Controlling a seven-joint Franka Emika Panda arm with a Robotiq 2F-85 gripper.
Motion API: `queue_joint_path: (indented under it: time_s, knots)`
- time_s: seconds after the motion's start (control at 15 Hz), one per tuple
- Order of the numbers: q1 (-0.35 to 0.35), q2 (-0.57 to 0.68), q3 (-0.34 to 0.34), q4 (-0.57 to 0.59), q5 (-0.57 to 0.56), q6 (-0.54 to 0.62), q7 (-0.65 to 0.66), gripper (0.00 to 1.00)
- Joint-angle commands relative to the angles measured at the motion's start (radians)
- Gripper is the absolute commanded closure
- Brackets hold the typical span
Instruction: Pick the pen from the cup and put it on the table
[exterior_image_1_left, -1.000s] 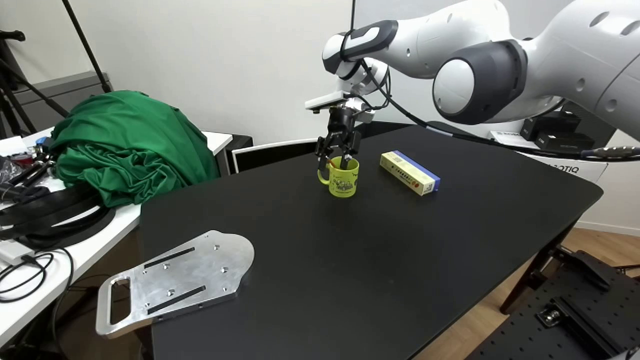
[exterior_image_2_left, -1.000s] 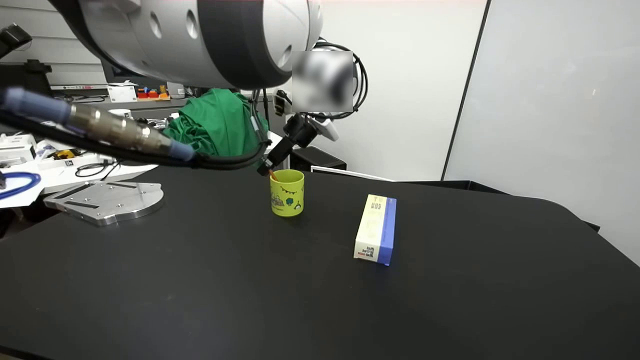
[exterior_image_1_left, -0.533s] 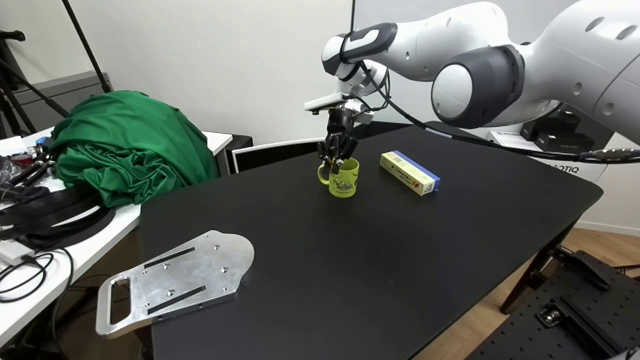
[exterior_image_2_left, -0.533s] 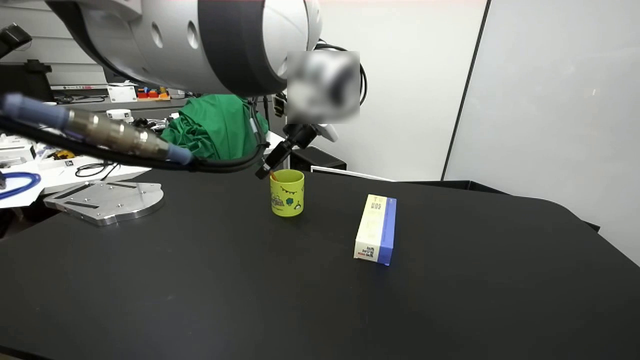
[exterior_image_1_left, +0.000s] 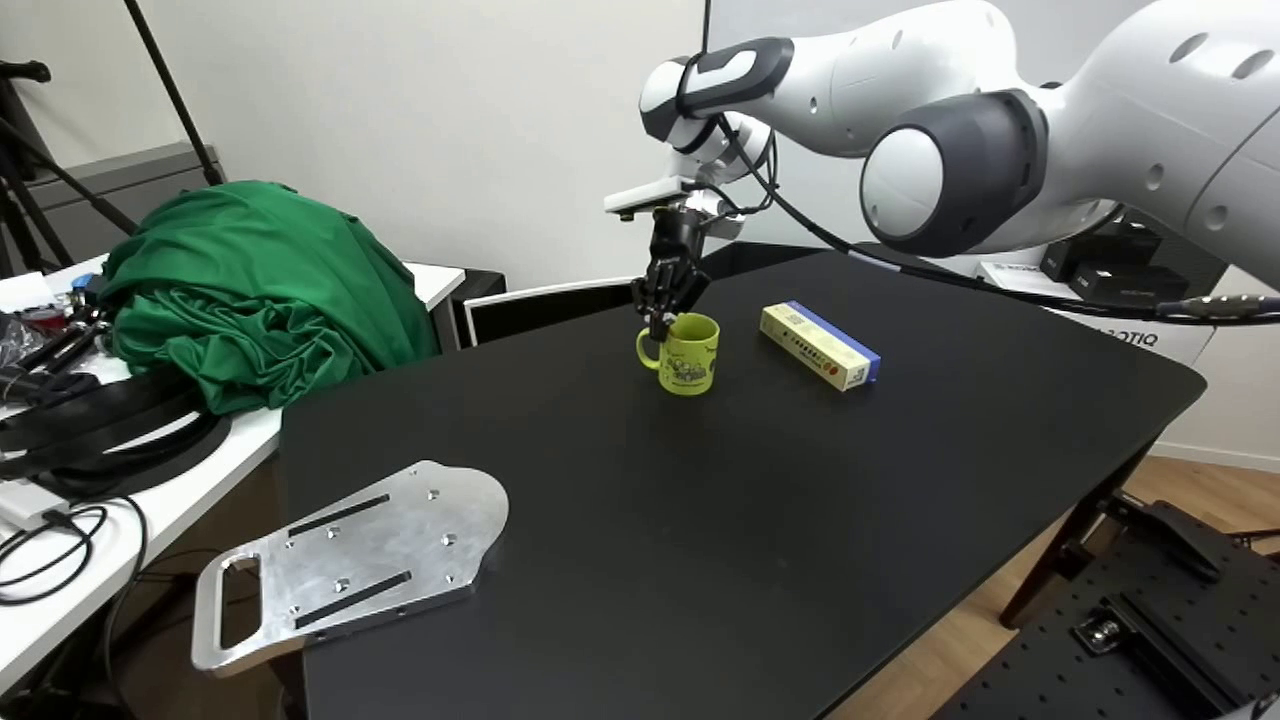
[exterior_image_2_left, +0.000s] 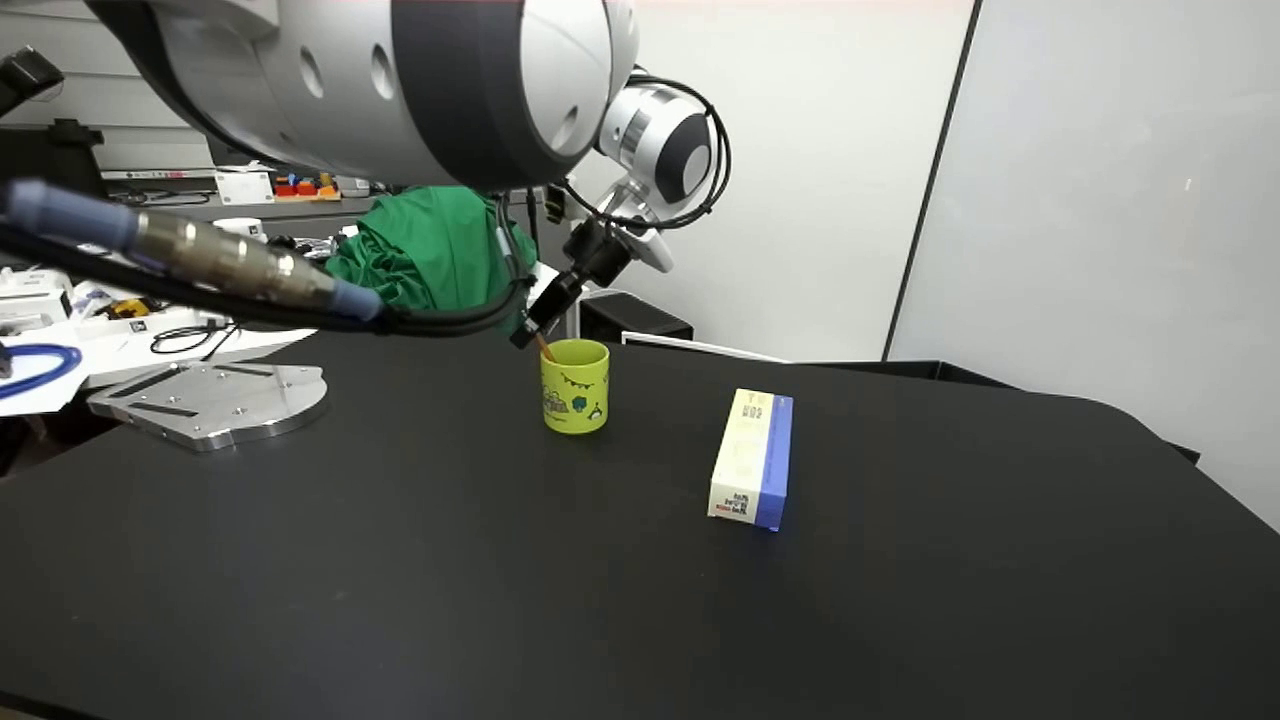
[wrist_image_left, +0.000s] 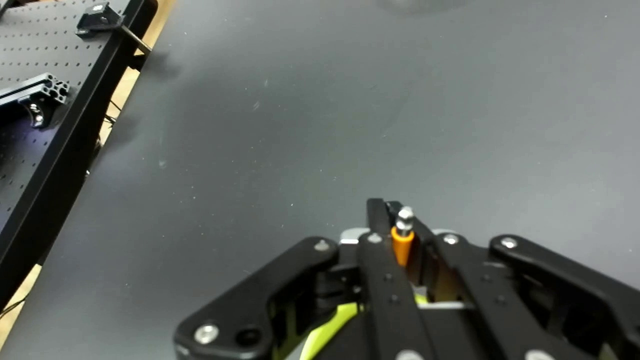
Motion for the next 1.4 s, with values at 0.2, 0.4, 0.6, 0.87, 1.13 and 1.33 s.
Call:
queue_joint_path:
  time_s: [0.2,0.4,0.6,0.87,1.13,1.33]
  knots:
    - [-0.016,-0.071,0.013,0.072,0.017,-0.135,0.048,0.98]
    - [-0.035,-0.116,0.022,0.079,0.039,-0.182,0.051,0.98]
    - [-0.05,-0.119,0.05,0.15,-0.014,-0.264,-0.008,0.98]
    - [-0.026,-0.12,-0.018,0.216,-0.212,-0.345,-0.227,0.98]
    - [-0.042,-0.146,-0.092,0.184,-0.399,-0.339,-0.491,0.98]
    - [-0.068,-0.135,-0.143,0.198,-0.491,-0.299,-0.594,0.98]
